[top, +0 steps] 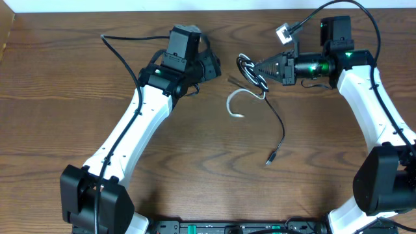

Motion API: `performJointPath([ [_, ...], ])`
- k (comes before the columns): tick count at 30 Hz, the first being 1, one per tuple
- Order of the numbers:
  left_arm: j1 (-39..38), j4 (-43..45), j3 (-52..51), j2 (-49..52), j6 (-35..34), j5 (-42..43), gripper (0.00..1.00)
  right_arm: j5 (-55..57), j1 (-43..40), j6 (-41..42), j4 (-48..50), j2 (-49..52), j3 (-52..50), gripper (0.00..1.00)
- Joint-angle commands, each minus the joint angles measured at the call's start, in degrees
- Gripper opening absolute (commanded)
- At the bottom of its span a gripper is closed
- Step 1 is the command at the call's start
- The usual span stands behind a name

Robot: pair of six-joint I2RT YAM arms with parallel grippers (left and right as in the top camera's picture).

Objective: Untangle cables

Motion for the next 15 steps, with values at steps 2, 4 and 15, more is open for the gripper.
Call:
performJointPath([
  [2,0.07,1.49,0.61,-0.04,13.35,12.55,0.58,-3.91,0.20,0.76,-0.83,0.07,0.17,0.01],
  [4,0.07,2.60,0.39,-0.04,17.66,17.42,0.57,-3.89,0.13,1.51,-0.72,0.07,0.17,0.01],
  [15,-0.17,7.74,-1.42,0.31,20.59,26.67,0.57,-3.89,0.02,1.53,-0.76,0.07,0.17,0.01],
])
